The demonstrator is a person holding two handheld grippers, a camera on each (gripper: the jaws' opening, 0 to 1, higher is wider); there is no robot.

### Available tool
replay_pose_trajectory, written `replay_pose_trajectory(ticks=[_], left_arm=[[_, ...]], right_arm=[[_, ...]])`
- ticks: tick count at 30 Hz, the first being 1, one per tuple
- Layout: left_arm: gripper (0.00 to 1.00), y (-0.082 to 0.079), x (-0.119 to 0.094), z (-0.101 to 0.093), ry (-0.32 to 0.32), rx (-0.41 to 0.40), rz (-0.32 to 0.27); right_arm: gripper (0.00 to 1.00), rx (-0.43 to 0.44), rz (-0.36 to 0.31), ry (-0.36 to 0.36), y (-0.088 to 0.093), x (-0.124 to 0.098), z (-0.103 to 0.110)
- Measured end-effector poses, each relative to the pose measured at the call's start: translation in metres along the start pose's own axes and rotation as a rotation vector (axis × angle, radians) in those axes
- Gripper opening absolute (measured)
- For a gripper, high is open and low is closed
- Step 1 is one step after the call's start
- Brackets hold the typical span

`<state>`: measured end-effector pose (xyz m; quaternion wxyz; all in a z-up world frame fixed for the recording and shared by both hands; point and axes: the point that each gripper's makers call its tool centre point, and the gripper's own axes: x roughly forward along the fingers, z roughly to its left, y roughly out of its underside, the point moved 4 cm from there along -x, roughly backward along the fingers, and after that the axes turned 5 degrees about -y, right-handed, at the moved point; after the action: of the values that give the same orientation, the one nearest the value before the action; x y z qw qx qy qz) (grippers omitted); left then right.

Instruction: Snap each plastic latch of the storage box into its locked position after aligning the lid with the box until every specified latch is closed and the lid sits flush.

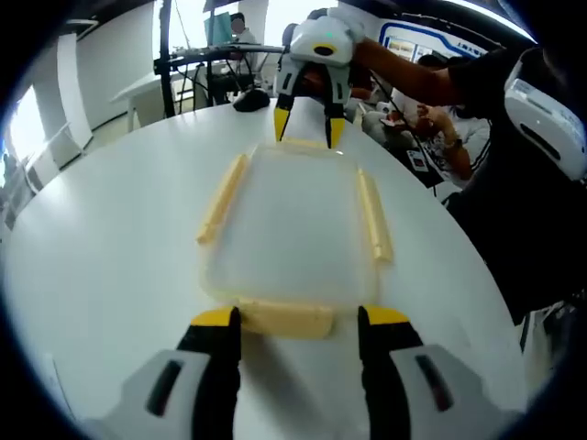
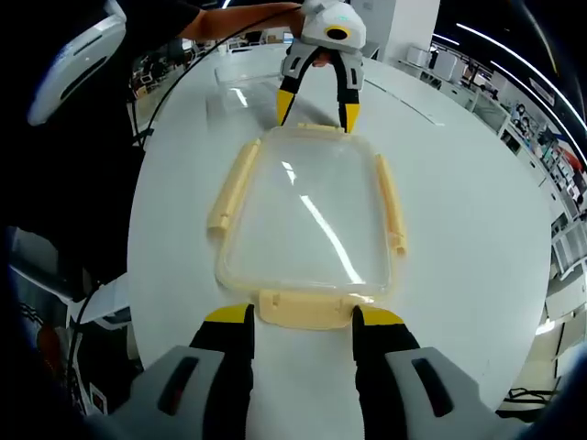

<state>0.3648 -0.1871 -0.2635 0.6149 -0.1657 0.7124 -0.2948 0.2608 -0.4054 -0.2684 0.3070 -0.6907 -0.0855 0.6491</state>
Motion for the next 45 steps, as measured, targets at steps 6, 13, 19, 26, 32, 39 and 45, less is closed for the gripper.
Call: replay_pose_trajectory(ticks=[6,13,19,26,32,39,45], left_arm=[[0.5,-0.0026,0.0009,0.0002,-0.006,-0.009,0.04],[0.48,-0.0033,0.0008,-0.0016,-0.013,-0.02,0.089],[0.42,-0.0005,-0.0022,-0.0009,-0.03,-0.071,0.14],[0.41,0.001,-0.0029,-0.0063,-0.027,-0.071,0.16],[0.4,0.0011,-0.0037,-0.0083,-0.036,-0.063,0.167],[0.39,-0.0002,-0.0041,-0.0085,-0.047,-0.032,0.185],[0.39,-0.0024,-0.0033,-0.0071,-0.055,-0.017,0.187]], right_arm=[[0.41,0.02,0.019,-0.001,-0.0015,0.0002,-0.0021],[0.41,0.019,0.038,-0.009,-0.0027,0.0009,-0.0054],[0.41,0.01,0.027,-0.02,-0.0061,0.0034,-0.0071],[0.4,0.009,0.015,-0.032,-0.0066,0.0047,-0.008],[0.4,0.004,0.027,-0.038,-0.0072,0.0054,-0.009],[0.4,0.005,0.025,-0.035,-0.0066,0.0057,-0.0096],[0.4,0.012,0.026,-0.037,-0.0043,0.0048,-0.0095]])
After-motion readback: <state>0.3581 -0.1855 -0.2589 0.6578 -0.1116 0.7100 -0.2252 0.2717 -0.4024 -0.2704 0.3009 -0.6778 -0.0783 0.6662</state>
